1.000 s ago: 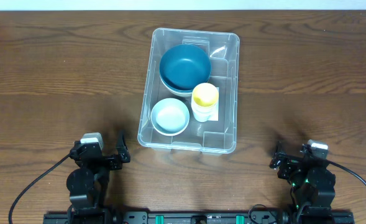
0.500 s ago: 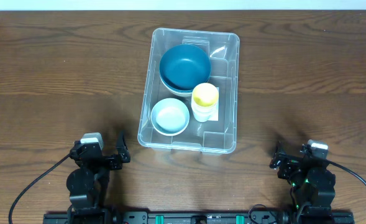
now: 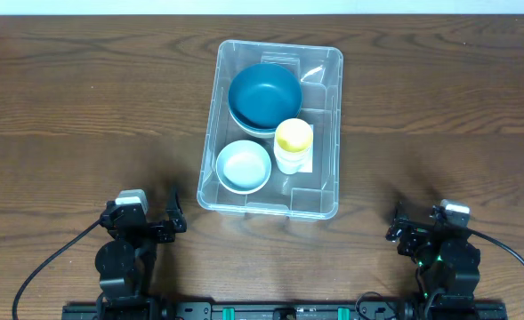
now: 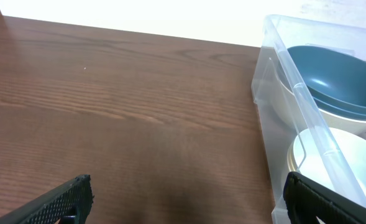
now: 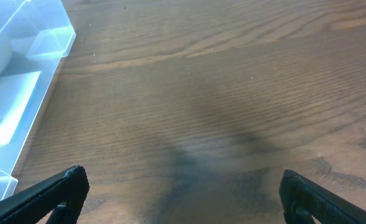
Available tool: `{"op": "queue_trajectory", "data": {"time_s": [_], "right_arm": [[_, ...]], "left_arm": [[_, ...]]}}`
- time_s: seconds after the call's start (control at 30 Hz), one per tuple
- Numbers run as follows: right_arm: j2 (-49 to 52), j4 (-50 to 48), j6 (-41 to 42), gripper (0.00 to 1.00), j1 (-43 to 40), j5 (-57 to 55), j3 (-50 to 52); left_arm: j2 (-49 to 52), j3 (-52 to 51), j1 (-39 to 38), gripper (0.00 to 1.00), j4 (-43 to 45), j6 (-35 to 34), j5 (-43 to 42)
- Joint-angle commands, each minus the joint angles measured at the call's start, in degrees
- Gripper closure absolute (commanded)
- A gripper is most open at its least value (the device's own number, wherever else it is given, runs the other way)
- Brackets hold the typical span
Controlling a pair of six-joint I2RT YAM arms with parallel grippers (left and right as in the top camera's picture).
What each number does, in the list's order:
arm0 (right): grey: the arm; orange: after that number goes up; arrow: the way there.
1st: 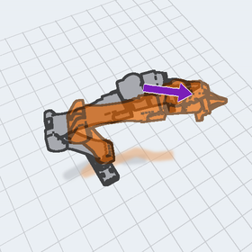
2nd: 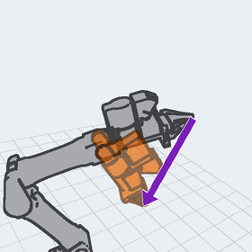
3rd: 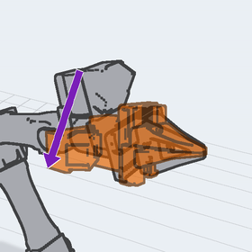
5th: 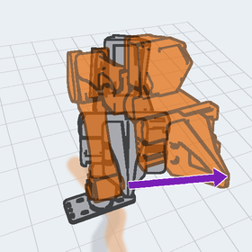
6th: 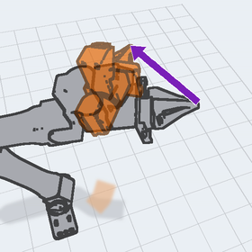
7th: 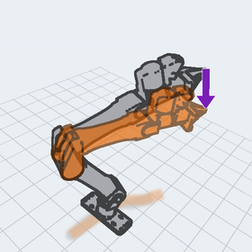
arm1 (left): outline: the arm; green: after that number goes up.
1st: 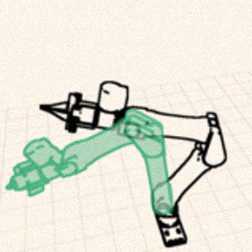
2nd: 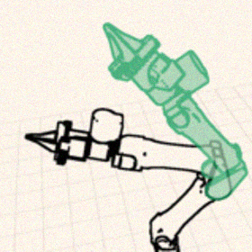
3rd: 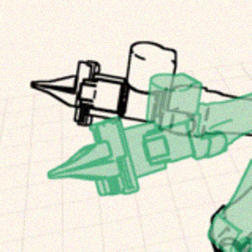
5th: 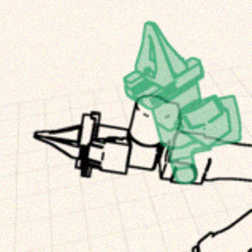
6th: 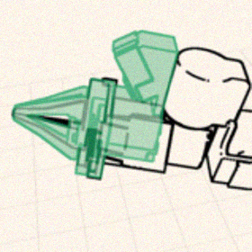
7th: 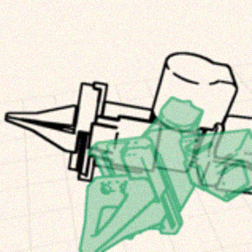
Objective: Pack container
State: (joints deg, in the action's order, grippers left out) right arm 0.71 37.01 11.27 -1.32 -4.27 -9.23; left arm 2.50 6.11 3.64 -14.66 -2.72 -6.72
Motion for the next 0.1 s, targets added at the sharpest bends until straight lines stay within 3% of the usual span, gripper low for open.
{"op": "queue_trajectory", "data": {"time_s": [0.0, 0.07], "right_arm": [[-0.4, 0.1, -0.6, 0.01, -0.6, 0.2, 0.1], [-0.4, 0.1, -0.6, 0.01, -0.6, 0.2, 0.1]], "left_arm": [[-0.3, -1.5, -0.2, 0.02, 0.0, 0.3, -0.3], [-0.3, -1.5, -0.2, 0.02, 0.0, 0.3, -0.3]]}}
